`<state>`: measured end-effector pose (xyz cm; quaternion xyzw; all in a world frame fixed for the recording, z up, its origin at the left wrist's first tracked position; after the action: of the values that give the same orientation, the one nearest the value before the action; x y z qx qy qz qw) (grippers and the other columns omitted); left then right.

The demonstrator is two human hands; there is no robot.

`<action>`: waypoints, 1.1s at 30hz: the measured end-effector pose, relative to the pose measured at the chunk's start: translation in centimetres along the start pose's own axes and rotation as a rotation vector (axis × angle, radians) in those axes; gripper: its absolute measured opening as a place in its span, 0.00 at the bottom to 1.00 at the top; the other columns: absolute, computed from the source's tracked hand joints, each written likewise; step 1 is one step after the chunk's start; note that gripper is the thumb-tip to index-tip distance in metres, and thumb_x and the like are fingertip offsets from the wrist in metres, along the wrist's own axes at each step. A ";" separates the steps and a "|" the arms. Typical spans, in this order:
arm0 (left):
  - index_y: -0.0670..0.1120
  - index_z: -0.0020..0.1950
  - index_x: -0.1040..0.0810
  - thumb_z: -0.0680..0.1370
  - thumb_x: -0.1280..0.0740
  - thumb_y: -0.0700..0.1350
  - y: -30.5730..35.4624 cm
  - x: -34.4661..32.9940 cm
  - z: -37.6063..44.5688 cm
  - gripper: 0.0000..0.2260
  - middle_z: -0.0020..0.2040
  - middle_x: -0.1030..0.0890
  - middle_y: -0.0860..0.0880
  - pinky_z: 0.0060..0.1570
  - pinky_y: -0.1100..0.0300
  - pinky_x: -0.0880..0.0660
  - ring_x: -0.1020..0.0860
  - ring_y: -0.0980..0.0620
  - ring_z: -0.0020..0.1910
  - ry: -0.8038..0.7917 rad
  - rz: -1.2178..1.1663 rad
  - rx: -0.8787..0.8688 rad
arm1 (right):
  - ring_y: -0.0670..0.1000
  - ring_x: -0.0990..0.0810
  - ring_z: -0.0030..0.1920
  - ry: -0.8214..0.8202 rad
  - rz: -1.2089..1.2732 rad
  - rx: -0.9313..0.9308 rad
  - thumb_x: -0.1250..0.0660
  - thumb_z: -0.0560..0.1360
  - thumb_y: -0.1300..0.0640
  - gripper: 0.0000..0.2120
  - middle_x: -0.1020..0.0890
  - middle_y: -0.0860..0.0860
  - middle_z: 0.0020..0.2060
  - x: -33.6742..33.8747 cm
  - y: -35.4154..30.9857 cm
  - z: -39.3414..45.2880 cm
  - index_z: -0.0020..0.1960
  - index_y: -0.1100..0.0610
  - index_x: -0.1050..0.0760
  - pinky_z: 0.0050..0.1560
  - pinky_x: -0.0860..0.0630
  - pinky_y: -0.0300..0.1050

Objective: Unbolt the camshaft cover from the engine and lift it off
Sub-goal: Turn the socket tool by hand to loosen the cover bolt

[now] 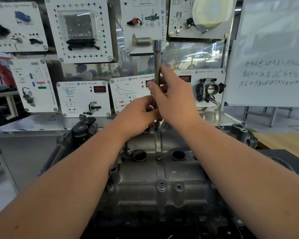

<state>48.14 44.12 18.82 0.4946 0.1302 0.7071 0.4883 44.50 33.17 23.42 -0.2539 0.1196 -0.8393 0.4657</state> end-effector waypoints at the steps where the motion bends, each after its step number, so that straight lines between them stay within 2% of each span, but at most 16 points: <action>1: 0.48 0.58 0.20 0.73 0.33 0.55 0.0 0.0 0.0 0.18 0.49 0.14 0.45 0.53 0.36 0.20 0.16 0.36 0.50 0.006 0.003 0.003 | 0.47 0.21 0.38 0.019 -0.011 0.005 0.35 0.82 0.55 0.05 0.19 0.49 0.38 0.2 0.0 0.0 0.52 0.58 0.26 0.38 0.29 0.43; 3: 0.44 0.58 0.20 0.72 0.33 0.55 0.0 0.1 0.0 0.20 0.49 0.14 0.42 0.52 0.36 0.20 0.16 0.35 0.49 0.020 0.013 -0.001 | 0.50 0.19 0.40 0.007 -0.019 -0.009 0.36 0.82 0.56 0.07 0.18 0.51 0.38 0.1 0.1 0.1 0.49 0.60 0.27 0.40 0.26 0.46; 5: 0.43 0.58 0.20 0.71 0.32 0.54 0.1 0.2 -0.1 0.20 0.49 0.15 0.40 0.52 0.36 0.20 0.17 0.35 0.49 0.033 0.022 -0.017 | 0.53 0.16 0.45 -0.040 0.003 -0.021 0.38 0.83 0.57 0.06 0.16 0.53 0.41 -0.3 0.1 0.1 0.51 0.60 0.27 0.45 0.22 0.50; 7: 0.42 0.58 0.20 0.71 0.33 0.54 0.2 0.2 -0.1 0.20 0.49 0.15 0.39 0.52 0.36 0.20 0.17 0.36 0.49 0.043 0.025 -0.013 | 0.53 0.16 0.48 -0.061 0.023 -0.024 0.39 0.83 0.58 0.08 0.16 0.52 0.46 -0.5 0.1 0.1 0.59 0.59 0.26 0.48 0.21 0.51; 8: 0.43 0.57 0.20 0.72 0.34 0.54 0.1 0.2 -0.1 0.20 0.49 0.15 0.41 0.52 0.36 0.20 0.17 0.38 0.49 0.040 0.024 -0.002 | 0.52 0.16 0.48 -0.062 0.028 -0.036 0.40 0.84 0.57 0.13 0.15 0.52 0.48 -0.5 0.0 0.1 0.67 0.57 0.28 0.49 0.20 0.50; 9: 0.47 0.57 0.19 0.74 0.35 0.56 0.1 0.1 -0.1 0.18 0.49 0.14 0.45 0.52 0.37 0.20 0.16 0.41 0.48 0.033 0.023 0.009 | 0.52 0.16 0.48 -0.063 0.037 -0.055 0.41 0.84 0.57 0.18 0.15 0.52 0.49 -0.5 0.2 0.1 0.73 0.54 0.33 0.49 0.20 0.51; 11: 0.55 0.53 0.19 0.76 0.38 0.58 0.0 0.0 -0.2 0.13 0.47 0.14 0.51 0.51 0.40 0.19 0.15 0.49 0.44 0.021 0.030 0.015 | 0.53 0.16 0.48 -0.053 0.061 -0.091 0.42 0.84 0.57 0.23 0.15 0.53 0.50 -0.5 0.5 0.0 0.79 0.51 0.40 0.49 0.19 0.55; 13: 0.56 0.50 0.19 0.77 0.39 0.57 0.2 0.1 -0.3 0.11 0.46 0.14 0.53 0.50 0.41 0.19 0.15 0.50 0.43 0.029 0.061 -0.005 | 0.53 0.16 0.47 -0.040 0.074 -0.100 0.41 0.84 0.57 0.23 0.15 0.53 0.49 -0.5 0.6 0.0 0.78 0.52 0.39 0.49 0.19 0.53; 16: 0.57 0.52 0.19 0.78 0.36 0.53 0.5 0.2 -0.3 0.07 0.47 0.13 0.52 0.52 0.40 0.19 0.14 0.49 0.44 0.031 0.061 -0.035 | 0.46 0.18 0.43 -0.007 0.042 -0.049 0.38 0.83 0.55 0.15 0.16 0.49 0.45 -0.2 0.3 0.1 0.68 0.55 0.28 0.44 0.24 0.39; 18: 0.55 0.55 0.20 0.76 0.35 0.53 0.6 0.2 -0.3 0.11 0.48 0.14 0.50 0.53 0.39 0.20 0.15 0.46 0.47 0.033 0.050 -0.033 | 0.40 0.22 0.39 0.015 0.019 -0.013 0.35 0.82 0.54 0.08 0.20 0.43 0.39 -0.1 0.0 0.1 0.59 0.56 0.24 0.39 0.30 0.29; 21: 0.45 0.57 0.20 0.73 0.35 0.54 0.4 0.2 -0.3 0.18 0.47 0.14 0.45 0.52 0.38 0.20 0.15 0.42 0.47 0.036 0.047 -0.008 | 0.41 0.23 0.37 -0.008 -0.021 0.001 0.37 0.83 0.56 0.06 0.22 0.44 0.35 -0.2 -0.1 0.1 0.49 0.57 0.27 0.36 0.31 0.32; 24: 0.51 0.54 0.19 0.75 0.37 0.55 0.2 0.0 -0.2 0.14 0.46 0.13 0.50 0.50 0.43 0.19 0.15 0.46 0.45 0.017 0.046 -0.009 | 0.52 0.17 0.45 -0.052 -0.019 -0.034 0.41 0.84 0.56 0.08 0.16 0.53 0.45 -0.6 0.4 0.2 0.53 0.60 0.27 0.46 0.22 0.48; 26: 0.56 0.51 0.19 0.76 0.39 0.56 0.4 -0.1 -0.4 0.10 0.45 0.14 0.53 0.44 0.49 0.19 0.15 0.49 0.43 0.016 0.030 -0.010 | 0.54 0.17 0.48 -0.061 -0.001 -0.060 0.42 0.84 0.56 0.10 0.16 0.54 0.49 -0.7 0.6 0.2 0.60 0.60 0.27 0.49 0.21 0.52; 28: 0.56 0.51 0.19 0.76 0.39 0.56 0.4 0.0 -0.5 0.11 0.45 0.14 0.51 0.45 0.44 0.19 0.15 0.46 0.43 0.021 0.049 -0.006 | 0.54 0.17 0.49 -0.064 0.016 -0.076 0.42 0.84 0.55 0.16 0.16 0.53 0.51 -0.7 0.5 0.1 0.70 0.58 0.31 0.50 0.20 0.52; 30: 0.55 0.52 0.19 0.75 0.38 0.55 0.4 0.1 -0.4 0.11 0.45 0.13 0.50 0.48 0.41 0.19 0.15 0.46 0.44 0.018 0.069 -0.009 | 0.51 0.17 0.46 -0.060 0.051 -0.078 0.41 0.84 0.54 0.21 0.15 0.52 0.48 -0.7 0.5 0.0 0.76 0.54 0.36 0.47 0.21 0.46; 33: 0.57 0.51 0.20 0.72 0.36 0.55 0.4 0.3 -0.4 0.10 0.44 0.14 0.51 0.40 0.50 0.22 0.15 0.50 0.43 0.031 0.073 -0.011 | 0.44 0.21 0.38 -0.037 0.012 -0.030 0.37 0.83 0.53 0.19 0.18 0.48 0.40 -0.6 0.1 -0.1 0.72 0.55 0.32 0.37 0.27 0.36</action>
<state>47.53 44.29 19.09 0.4854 0.1157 0.7326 0.4630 44.81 33.62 23.13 -0.2756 0.1251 -0.8298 0.4689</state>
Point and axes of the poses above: each hand's wrist, its own z-axis towards the middle knuckle, its own x-axis out of the back of the hand, y = z × x, the point moved 7 cm from there along z, towards the middle knuckle
